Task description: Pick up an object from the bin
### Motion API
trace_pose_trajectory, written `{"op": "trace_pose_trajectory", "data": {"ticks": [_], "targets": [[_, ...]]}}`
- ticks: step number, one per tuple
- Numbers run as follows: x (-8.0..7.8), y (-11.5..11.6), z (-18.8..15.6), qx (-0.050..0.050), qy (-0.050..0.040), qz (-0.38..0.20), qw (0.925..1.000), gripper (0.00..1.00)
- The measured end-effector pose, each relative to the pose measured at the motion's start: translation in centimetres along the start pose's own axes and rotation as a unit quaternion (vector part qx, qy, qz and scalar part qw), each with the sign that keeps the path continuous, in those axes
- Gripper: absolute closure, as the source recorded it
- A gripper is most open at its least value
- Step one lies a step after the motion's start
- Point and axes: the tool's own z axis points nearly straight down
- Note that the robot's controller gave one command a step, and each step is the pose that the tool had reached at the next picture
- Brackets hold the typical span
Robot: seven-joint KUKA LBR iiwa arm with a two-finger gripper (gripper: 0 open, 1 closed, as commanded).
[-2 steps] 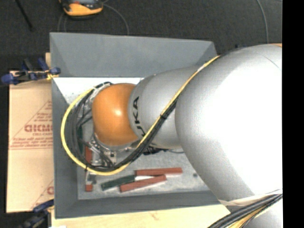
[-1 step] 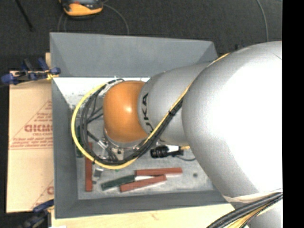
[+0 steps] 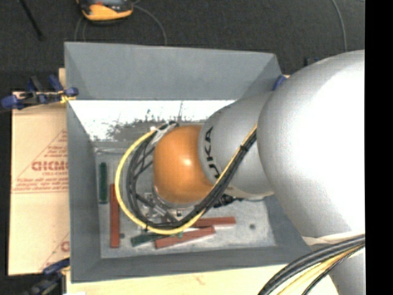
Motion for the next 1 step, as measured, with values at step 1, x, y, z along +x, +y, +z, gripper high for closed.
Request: {"op": "trace_pose_trajectory", "data": {"ticks": [1], "targets": [[-0.13,-0.09,0.06,0.000,-0.0027,0.001,1.0000,0.00]]}}
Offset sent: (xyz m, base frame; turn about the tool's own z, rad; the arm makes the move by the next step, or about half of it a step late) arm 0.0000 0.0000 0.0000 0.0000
